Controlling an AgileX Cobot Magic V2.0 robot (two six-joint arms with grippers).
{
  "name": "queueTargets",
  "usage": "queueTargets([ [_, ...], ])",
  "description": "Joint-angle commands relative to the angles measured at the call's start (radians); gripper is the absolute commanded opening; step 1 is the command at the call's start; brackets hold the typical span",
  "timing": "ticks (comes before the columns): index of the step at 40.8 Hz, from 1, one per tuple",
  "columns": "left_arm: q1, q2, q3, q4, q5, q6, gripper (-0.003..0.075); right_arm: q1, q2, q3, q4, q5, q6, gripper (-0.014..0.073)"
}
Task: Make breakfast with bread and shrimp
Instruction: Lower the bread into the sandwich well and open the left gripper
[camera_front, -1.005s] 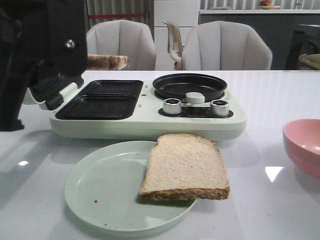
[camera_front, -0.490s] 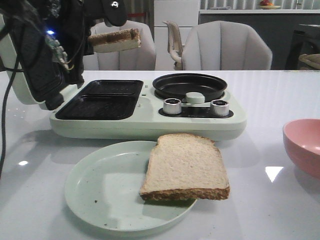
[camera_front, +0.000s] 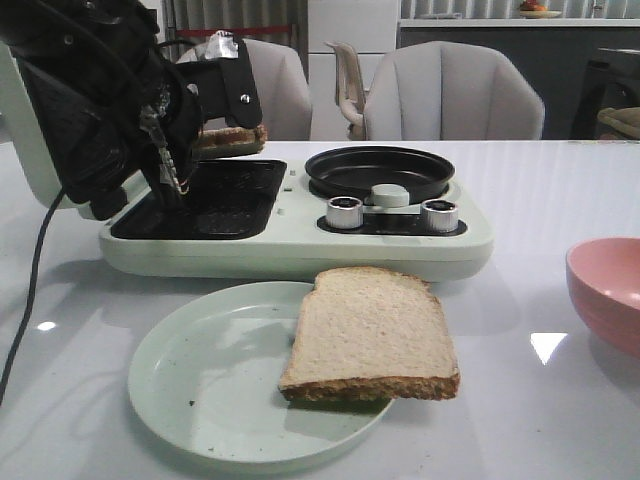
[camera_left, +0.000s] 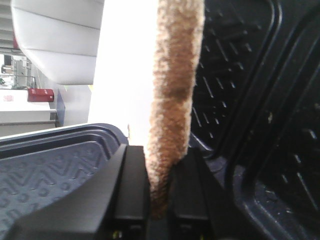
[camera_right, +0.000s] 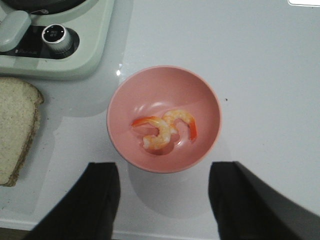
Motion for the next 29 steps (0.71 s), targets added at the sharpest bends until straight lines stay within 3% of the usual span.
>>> queueTargets([
  [1,0.010,-0.041,-0.042,0.057,0.047,-0.015,0.0108,0.001,0.001,-0.033,0.000,-0.068,-0.002,0.0505],
  [5,0.015,-0.035,-0.042,0.057,0.036,-0.015,0.0164,0.001,0.001,-0.033,0.000,-0.068,-0.002,0.0505],
  [12,0.019,-0.033,-0.042,0.057,0.030,-0.015,0.0376,0.001,0.001,-0.033,0.000,-0.068,-0.002,0.0505],
  [17,0.019,-0.033,-0.042,0.057,0.030,-0.015,0.0475,0.001,0.001,-0.033,0.000,-0.068,-0.002,0.0505],
  [29,0.006,-0.033,-0.042,0.057,0.075,-0.015,0.0479,0.001,0.001,-0.033,0.000,-0.068,-0.002,0.0505],
])
